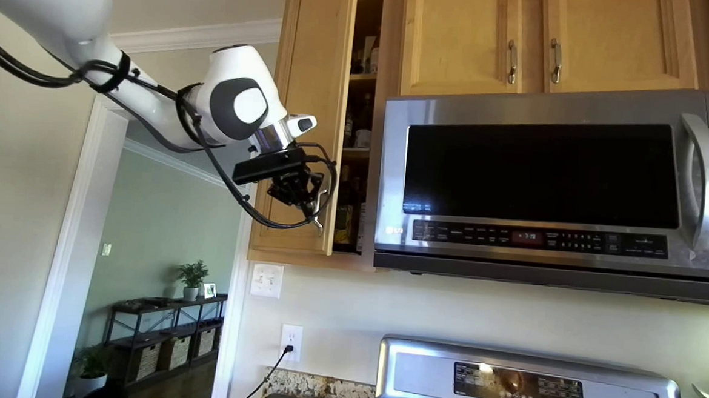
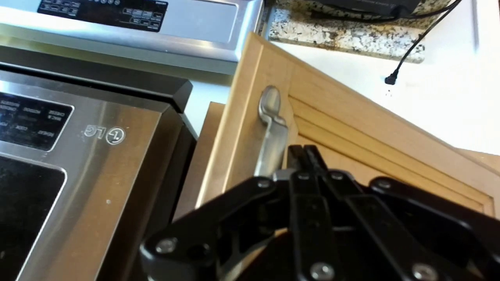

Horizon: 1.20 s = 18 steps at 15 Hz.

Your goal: Close the top cupboard door

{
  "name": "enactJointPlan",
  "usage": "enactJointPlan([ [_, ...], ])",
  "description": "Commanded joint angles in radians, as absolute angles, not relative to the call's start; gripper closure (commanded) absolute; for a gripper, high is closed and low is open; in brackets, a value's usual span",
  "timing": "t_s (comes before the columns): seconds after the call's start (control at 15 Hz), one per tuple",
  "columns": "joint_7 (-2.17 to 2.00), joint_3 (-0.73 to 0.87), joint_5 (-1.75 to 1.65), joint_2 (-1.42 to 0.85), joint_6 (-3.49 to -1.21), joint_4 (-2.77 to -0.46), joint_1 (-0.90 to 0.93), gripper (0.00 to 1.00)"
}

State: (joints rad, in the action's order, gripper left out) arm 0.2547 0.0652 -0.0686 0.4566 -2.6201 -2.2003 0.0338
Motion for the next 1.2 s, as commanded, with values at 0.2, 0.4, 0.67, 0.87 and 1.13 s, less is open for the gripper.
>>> enactJointPlan([
  [0.2, 0.33, 0.13, 0.035, 0.216, -2.567, -1.932, 0.065, 0.71],
  [0.4, 0.353, 0.111, 0.097, 0.126, -2.516, -1.818, 0.065, 0.53],
  [0.67, 0.358, 0.08, 0.138, 0.024, -2.45, -1.674, 0.046, 0.27],
  [0.87, 0.34, 0.063, 0.121, -0.021, -2.4, -1.599, 0.031, 0.08],
  [1.13, 0.378, 0.059, 0.101, 0.033, -2.308, -1.647, 0.014, 0.0],
])
